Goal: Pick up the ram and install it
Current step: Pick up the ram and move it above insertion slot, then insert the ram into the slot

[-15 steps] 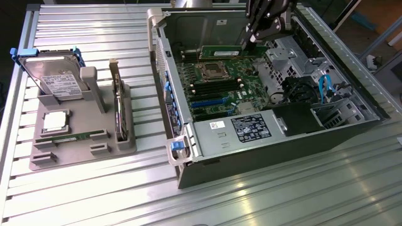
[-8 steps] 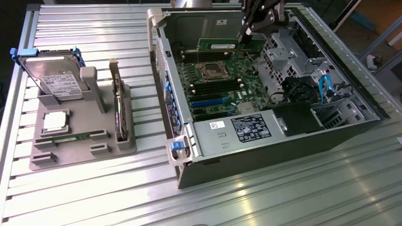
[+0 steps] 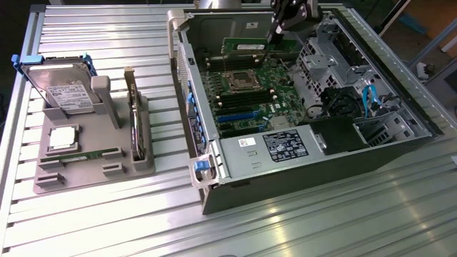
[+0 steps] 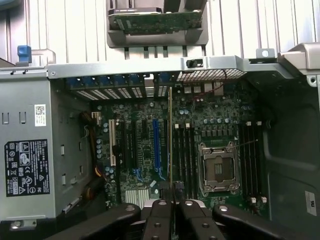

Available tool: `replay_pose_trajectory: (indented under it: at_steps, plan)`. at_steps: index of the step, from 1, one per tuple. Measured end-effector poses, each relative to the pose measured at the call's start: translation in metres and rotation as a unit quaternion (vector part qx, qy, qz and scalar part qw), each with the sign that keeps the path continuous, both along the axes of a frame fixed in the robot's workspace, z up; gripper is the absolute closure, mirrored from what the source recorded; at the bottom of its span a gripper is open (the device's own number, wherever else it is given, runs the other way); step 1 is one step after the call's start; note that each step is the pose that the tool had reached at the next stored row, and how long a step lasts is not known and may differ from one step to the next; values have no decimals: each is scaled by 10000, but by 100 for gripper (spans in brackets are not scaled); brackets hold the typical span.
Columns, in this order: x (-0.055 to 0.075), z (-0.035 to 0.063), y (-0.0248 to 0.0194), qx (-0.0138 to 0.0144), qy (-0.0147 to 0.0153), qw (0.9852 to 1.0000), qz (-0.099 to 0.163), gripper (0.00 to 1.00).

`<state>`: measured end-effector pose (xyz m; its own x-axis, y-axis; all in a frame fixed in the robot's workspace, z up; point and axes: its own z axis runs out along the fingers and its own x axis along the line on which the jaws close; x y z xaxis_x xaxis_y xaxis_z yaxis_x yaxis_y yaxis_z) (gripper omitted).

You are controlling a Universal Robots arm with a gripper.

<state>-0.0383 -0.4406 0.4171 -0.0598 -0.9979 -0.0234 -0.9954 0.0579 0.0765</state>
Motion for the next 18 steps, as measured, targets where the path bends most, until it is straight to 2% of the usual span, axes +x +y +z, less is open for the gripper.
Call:
replay_pose_trajectory:
  at_steps: [3, 18]
  plan:
    - [0, -1, 62, 0, 0, 10000, 0, 88]
    - [0, -7, 65, 1, 0, 10000, 0, 88]
